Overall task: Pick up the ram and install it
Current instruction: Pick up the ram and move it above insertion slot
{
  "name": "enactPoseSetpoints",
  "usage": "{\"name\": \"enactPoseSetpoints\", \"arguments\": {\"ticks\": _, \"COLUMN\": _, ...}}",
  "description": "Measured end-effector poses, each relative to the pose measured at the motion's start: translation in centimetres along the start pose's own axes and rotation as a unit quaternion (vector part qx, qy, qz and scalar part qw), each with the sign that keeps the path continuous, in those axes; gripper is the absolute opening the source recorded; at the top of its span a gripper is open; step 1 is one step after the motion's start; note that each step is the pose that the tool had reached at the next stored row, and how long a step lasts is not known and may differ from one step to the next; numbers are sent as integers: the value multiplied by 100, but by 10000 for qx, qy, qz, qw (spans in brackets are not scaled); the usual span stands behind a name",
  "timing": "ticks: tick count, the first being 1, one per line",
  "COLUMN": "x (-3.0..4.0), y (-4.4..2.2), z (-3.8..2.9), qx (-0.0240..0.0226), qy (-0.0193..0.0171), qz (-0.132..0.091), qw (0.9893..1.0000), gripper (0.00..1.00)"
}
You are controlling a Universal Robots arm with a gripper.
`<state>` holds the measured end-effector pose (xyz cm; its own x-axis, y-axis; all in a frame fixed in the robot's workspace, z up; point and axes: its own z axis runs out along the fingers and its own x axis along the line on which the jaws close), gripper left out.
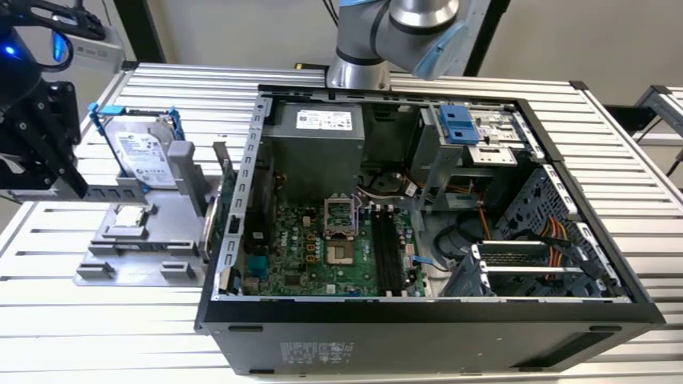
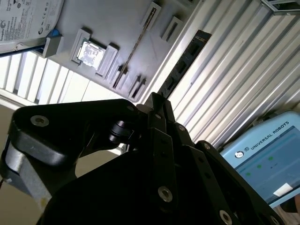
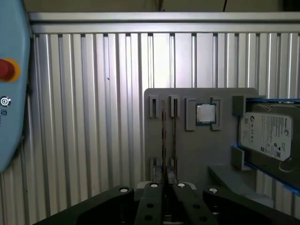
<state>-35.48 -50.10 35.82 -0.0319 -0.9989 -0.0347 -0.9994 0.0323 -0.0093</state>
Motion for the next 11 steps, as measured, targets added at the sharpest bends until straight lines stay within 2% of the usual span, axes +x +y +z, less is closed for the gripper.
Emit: {"name": "enactPoseSetpoints", "arguments": {"ticks": 11, "x": -2, "y": -1, "z": -70, "qx": 0, "qy": 0, "qz": 0, "qw": 10000, "gripper": 0}}
